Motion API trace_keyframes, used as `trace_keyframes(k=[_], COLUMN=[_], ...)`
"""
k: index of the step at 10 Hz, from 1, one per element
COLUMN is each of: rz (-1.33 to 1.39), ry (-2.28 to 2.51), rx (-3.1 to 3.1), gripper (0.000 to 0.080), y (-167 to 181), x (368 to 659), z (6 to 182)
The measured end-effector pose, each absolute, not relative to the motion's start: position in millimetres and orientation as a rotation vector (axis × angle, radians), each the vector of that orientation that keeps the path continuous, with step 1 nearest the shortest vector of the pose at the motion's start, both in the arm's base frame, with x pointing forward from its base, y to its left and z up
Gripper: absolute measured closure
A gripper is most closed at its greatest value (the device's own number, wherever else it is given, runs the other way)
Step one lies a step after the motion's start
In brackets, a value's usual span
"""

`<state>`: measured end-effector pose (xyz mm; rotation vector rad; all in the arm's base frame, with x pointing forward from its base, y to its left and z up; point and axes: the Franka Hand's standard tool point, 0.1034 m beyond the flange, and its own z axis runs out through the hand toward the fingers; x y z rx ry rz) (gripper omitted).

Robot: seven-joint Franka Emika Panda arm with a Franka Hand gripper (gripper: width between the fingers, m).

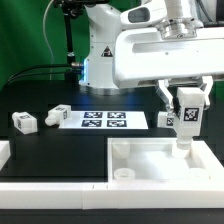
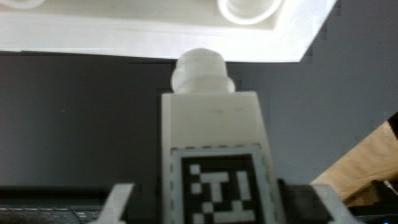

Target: Assemble one leg

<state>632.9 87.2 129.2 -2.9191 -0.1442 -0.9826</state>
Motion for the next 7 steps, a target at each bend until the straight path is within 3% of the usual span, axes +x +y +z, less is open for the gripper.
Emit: trace_keyframes(k=[2, 5, 7], rz=[-0.996, -0.917, -0.910], ry=[-0.144, -0.146, -0.138], rx=[-2.922, -2.932, -2.924], gripper=[0.0512, 0.0512, 0.0512], y=[87, 103, 110], x=[632, 617, 619], z=[127.1, 89.3, 85.1])
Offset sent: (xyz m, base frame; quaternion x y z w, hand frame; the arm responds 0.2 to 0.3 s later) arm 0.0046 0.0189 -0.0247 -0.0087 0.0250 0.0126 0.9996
